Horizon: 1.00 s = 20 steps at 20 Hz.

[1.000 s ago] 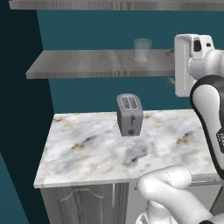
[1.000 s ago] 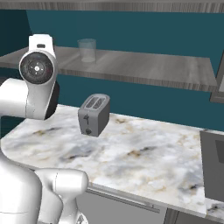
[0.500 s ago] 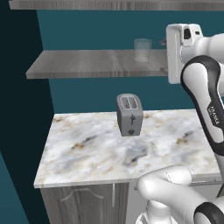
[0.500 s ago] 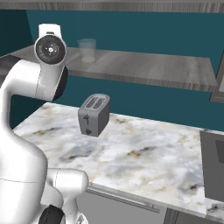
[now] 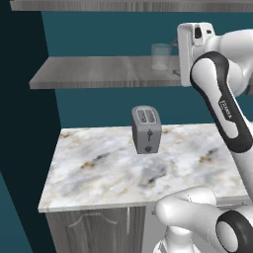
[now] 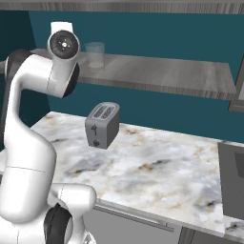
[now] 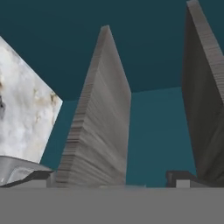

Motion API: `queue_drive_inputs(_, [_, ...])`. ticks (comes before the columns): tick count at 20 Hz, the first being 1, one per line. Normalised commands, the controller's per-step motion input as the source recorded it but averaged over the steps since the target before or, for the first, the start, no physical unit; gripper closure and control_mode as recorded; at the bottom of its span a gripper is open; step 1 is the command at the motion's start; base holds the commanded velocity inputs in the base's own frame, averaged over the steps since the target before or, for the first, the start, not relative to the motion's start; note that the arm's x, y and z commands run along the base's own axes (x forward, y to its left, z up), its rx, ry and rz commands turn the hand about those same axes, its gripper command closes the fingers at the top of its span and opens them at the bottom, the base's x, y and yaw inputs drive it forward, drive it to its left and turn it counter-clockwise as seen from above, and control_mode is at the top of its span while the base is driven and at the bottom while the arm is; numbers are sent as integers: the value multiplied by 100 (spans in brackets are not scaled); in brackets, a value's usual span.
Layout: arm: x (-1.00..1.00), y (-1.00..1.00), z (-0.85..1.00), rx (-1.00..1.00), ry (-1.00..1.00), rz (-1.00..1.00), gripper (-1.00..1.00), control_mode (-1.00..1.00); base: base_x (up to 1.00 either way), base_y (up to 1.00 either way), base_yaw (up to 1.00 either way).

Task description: There is a bowl on the dining counter. Grab a lemon wedge from the fridge and place it in the bowl. Then get the liquor bottle and glass cup from the cabinet and place them next to the bowl.

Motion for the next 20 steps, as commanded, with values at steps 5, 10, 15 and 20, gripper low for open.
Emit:
queue_drive_inputs(5, [38,0,3,-2,0,0,-100,-100,0,0,0])
queue_drive_inputs(10, [31,0,4,-5,0,0,-100,-100,0,0,0])
queue_drive_inputs(15, [35,0,2,-5,0,0,-100,-100,0,0,0])
queue_drive_inputs(20, [38,0,0,-4,0,0,-100,-100,0,0,0])
